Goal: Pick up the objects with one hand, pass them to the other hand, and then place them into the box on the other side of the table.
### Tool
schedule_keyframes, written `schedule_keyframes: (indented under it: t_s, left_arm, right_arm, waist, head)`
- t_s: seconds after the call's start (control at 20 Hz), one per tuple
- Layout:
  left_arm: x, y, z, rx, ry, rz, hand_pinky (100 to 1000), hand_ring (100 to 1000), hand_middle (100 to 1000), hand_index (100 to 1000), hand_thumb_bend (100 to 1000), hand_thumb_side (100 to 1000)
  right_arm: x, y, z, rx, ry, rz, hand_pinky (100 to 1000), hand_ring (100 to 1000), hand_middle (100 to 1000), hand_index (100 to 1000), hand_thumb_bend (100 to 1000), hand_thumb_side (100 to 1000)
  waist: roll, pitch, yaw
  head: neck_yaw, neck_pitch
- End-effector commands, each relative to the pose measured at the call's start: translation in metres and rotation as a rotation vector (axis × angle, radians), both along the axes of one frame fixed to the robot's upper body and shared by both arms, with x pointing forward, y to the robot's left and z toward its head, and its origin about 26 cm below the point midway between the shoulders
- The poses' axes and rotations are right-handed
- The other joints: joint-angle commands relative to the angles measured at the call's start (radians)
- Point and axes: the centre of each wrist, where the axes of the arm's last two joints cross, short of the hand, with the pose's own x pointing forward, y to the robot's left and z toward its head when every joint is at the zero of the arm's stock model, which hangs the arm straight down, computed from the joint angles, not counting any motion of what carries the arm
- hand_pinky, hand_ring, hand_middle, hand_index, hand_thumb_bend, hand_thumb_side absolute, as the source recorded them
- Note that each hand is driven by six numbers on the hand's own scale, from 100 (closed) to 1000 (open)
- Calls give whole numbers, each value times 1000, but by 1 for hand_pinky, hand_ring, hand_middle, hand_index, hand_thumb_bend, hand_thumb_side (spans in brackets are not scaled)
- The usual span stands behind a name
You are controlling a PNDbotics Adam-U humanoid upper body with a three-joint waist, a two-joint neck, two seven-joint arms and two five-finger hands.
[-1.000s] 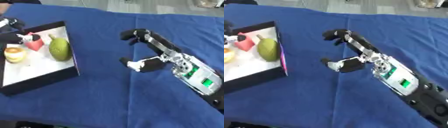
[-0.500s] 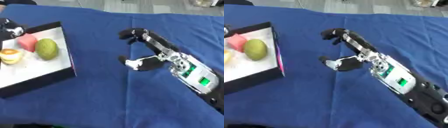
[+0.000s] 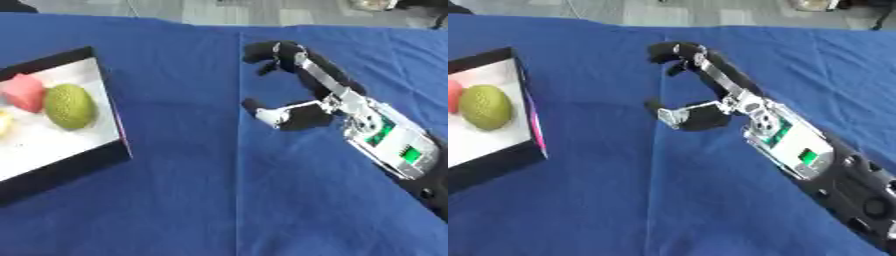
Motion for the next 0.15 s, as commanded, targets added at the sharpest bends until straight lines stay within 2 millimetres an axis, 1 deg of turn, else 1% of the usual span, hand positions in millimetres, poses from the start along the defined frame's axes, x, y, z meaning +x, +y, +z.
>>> schedule_keyframes:
  t_s: [0.05, 0.15]
  left_arm:
    - [-9, 4, 11, -72, -87, -3, 990, 917, 701, 752, 100, 821]
    - [-15, 5, 3, -117, -112, -8, 994, 928, 709, 752, 100, 814]
  right_arm:
    - [-2, -13, 12, 36, -19, -30, 731, 838, 743, 832, 298, 123]
    - [-4, -20, 10, 76, -5, -51, 729, 843, 748, 834, 308, 113]
  waist:
    - [-13, -33, -9]
    - [-20, -34, -21]
  head:
    - [-6, -2]
    - [-4, -2]
